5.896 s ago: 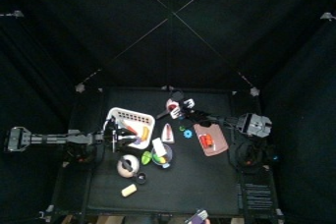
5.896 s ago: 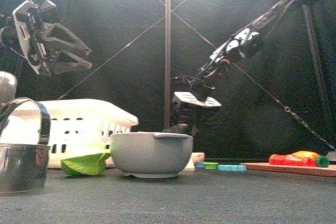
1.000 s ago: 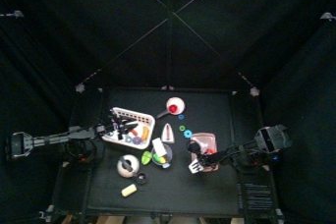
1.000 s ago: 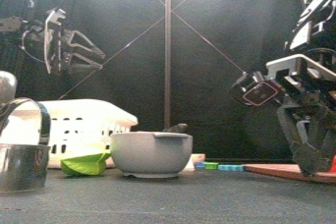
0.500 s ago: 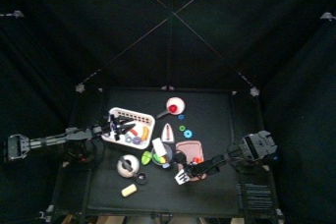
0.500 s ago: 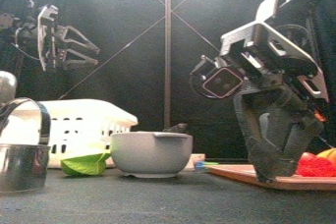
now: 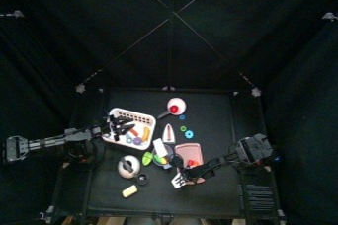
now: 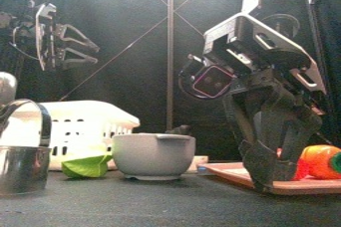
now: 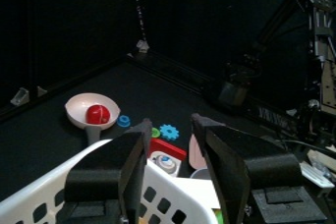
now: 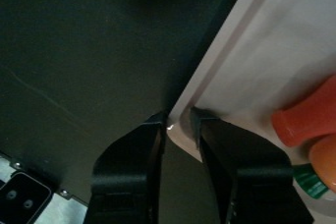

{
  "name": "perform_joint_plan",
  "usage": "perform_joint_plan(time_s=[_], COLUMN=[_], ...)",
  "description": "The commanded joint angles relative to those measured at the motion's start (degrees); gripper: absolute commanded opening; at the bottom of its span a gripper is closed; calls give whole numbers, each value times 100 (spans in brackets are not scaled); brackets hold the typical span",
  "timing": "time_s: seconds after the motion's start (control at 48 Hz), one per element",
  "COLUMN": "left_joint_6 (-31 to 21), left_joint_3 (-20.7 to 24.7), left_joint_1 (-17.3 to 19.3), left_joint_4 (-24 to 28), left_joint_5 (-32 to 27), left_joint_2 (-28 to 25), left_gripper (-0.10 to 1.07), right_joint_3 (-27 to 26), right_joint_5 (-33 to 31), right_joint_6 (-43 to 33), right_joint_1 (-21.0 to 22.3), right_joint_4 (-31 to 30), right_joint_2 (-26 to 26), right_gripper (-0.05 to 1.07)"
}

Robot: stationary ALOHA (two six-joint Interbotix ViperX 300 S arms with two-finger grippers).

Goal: Push plate upwards

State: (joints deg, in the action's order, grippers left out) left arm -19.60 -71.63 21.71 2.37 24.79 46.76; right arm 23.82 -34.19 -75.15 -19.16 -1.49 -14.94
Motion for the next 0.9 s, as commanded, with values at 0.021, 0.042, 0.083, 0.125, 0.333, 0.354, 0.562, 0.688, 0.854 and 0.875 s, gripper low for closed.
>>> perform_joint_plan(time_s=[0.021, 0.042, 0.083, 0.125, 0.333, 0.354, 0.562, 0.688, 0.854, 0.875], left_joint_6=[9, 9, 9, 9, 9, 9, 9, 9, 9, 9], left_joint_3=[70, 70, 70, 70, 70, 70, 62, 62, 62, 62], left_joint_1=[18, 18, 18, 18, 18, 18, 18, 18, 18, 18], left_joint_4=[0, 0, 0, 0, 0, 0, 0, 0, 0, 0], left_joint_5=[26, 26, 26, 26, 26, 18, 26, 26, 18, 26], left_joint_2=[-9, -9, -9, -9, -9, -9, -9, -9, -9, 0], left_gripper=[79, 79, 79, 79, 79, 79, 79, 79, 79, 79], right_joint_3=[62, 62, 70, 70, 97, 105, 246, 299, 334, 343], right_joint_5=[-9, -9, -9, -9, 70, 105, 633, 712, 686, 686], right_joint_6=[-18, -18, -26, -18, 0, -9, -9, 9, -9, -9], right_joint_1=[-26, -18, -18, -18, 26, 35, 35, 44, 44, 44], right_joint_4=[26, 26, 26, 26, -26, -35, -62, -141, -272, -281], right_joint_2=[0, 9, 9, 26, 272, 299, 360, 360, 360, 369], right_gripper=[65, 65, 65, 64, 64, 64, 64, 64, 64, 64])
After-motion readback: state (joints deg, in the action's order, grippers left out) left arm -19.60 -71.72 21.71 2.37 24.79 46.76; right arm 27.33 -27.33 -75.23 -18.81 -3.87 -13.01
